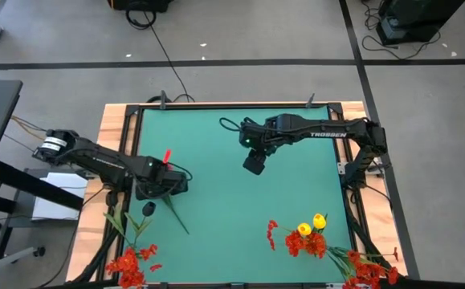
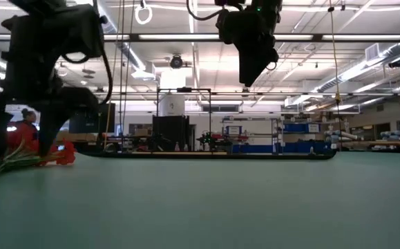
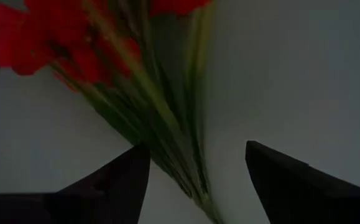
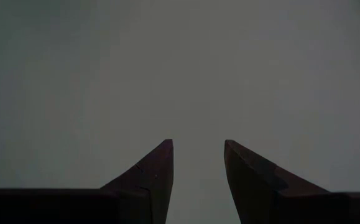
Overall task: Sort flowers into vase by color
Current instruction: Put the red flowers into the transparent flower vase
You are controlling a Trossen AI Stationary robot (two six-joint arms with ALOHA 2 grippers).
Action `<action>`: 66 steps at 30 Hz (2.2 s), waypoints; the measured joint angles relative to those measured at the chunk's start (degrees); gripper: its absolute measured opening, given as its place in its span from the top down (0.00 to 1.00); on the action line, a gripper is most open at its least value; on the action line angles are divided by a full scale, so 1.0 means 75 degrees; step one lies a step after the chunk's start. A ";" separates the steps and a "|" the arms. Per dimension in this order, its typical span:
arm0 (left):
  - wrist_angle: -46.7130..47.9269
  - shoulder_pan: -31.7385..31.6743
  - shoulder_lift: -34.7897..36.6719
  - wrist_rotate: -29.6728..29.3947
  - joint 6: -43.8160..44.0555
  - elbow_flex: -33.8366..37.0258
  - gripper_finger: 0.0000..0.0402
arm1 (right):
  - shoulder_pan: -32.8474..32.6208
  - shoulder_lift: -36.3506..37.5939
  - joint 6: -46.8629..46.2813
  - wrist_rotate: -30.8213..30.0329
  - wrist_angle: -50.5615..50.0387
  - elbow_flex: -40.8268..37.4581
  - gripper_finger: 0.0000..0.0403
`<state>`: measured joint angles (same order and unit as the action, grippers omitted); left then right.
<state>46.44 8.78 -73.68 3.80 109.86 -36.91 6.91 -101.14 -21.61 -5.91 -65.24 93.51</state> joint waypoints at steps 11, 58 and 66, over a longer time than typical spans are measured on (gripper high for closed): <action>-0.0314 0.0000 -0.0039 0.0006 0.0088 0.0484 0.69 | 0.0013 0.0000 0.0307 0.0671 -0.0019 0.0000 0.62; 0.3602 0.0423 0.4765 -0.2363 -1.4541 -0.7333 0.98 | -0.1356 0.0000 -0.6055 -0.0239 0.1511 0.0000 0.62; 0.3173 0.0420 0.5945 -0.0122 -1.4720 -0.6715 0.98 | -0.1587 0.0000 -0.7249 -0.0648 0.2022 0.0000 0.62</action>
<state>70.24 11.92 -29.09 2.88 -0.54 -87.27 -4.99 -101.14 -75.98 -10.76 -50.07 93.51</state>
